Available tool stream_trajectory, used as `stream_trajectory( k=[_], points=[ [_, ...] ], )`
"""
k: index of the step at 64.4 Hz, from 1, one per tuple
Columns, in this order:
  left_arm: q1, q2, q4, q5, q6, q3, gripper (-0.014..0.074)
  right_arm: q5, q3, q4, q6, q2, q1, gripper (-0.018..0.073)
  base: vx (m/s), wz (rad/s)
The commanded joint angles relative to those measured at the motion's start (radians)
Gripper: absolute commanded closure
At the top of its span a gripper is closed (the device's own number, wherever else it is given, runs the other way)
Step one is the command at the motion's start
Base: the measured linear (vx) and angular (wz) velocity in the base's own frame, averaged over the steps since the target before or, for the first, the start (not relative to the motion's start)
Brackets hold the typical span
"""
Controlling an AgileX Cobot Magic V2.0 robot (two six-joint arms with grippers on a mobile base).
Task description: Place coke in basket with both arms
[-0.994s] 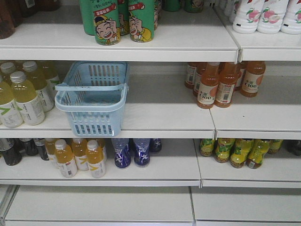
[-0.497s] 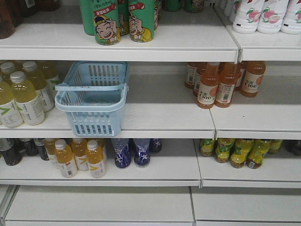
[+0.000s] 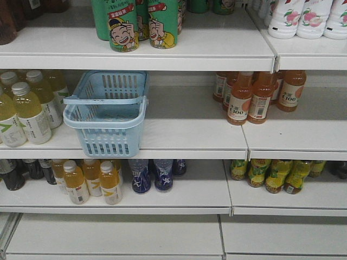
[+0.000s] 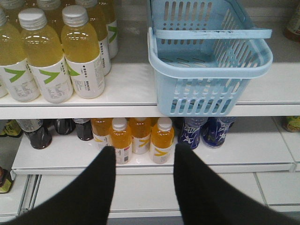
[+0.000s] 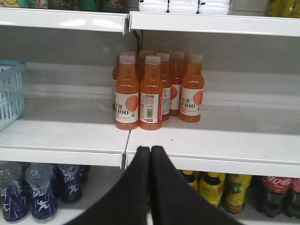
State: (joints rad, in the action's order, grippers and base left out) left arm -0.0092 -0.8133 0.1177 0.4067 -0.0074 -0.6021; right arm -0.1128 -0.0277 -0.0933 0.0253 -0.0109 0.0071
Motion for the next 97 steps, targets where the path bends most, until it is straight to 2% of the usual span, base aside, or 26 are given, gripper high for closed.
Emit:
stream_trajectory(
  k=[1,11,19,25,30,35,46,54,57,68,76,82,86,97],
  points=[
    [0.001,0.001,0.012,-0.073,0.017,-0.036,0.0214,0.072,-0.008,-0.004,-0.006,-0.012,-0.005,0.0569,0.00,0.00],
    [0.001,0.001,0.047,-0.069,0.017,-0.036,0.0161,0.072,-0.008,-0.004,-0.006,-0.012,-0.005,0.0569,0.00,0.00],
    [0.001,0.001,0.056,-0.054,0.017,-0.036,0.0159,0.072,-0.008,-0.004,-0.006,-0.012,-0.005,0.0569,0.00,0.00],
    [0.001,0.001,0.133,-0.047,0.016,-0.036,0.0161,0.072,-0.008,-0.004,-0.006,-0.012,-0.005,0.0569,0.00,0.00],
    [0.001,0.001,0.245,-0.052,0.015,-0.036,0.0161,0.072,-0.008,-0.004,-0.006,-0.012,-0.005,0.0569,0.00,0.00],
    [0.001,0.001,0.426,-0.083,0.015,-0.036,0.0164,0.072,-0.008,-0.004,-0.006,-0.012,-0.005,0.0569,0.00,0.00],
    [0.001,-0.046,0.764,-0.178,0.043,-0.036,0.0167,0.073,-0.008,-0.004,-0.006,-0.012,-0.005,0.0569,0.00,0.00],
    [0.001,-0.131,1.002,-0.193,0.047,-0.037,0.0167,0.073,-0.008,-0.004,-0.006,-0.012,-0.005,0.0569,0.00,0.00],
    [0.001,-0.172,1.079,-0.185,0.072,-0.044,0.0167,0.073,-0.008,-0.004,-0.006,-0.012,-0.005,0.0569,0.00,0.00],
    [0.001,-0.336,1.323,-0.100,0.276,-0.120,0.0167,0.073,-0.008,-0.004,-0.006,-0.012,-0.005,0.0569,0.00,0.00],
    [0.001,-0.450,1.513,0.008,0.418,-0.192,0.0167,0.073,-0.008,-0.004,-0.006,-0.012,-0.005,0.0569,0.00,0.00],
    [0.001,-0.527,1.658,0.073,0.563,-0.236,0.0167,0.073,-0.008,-0.004,-0.006,-0.012,-0.005,0.0569,0.00,0.00],
    [0.001,-0.572,1.671,0.083,0.596,-0.265,0.0167,0.073,-0.008,-0.004,-0.006,-0.012,-0.005,0.0569,0.00,0.00],
    [0.000,-0.694,1.671,0.086,0.565,-0.347,0.0167,0.073,-0.008,-0.004,-0.006,-0.012,-0.005,0.0569,0.00,0.00]
  ],
)
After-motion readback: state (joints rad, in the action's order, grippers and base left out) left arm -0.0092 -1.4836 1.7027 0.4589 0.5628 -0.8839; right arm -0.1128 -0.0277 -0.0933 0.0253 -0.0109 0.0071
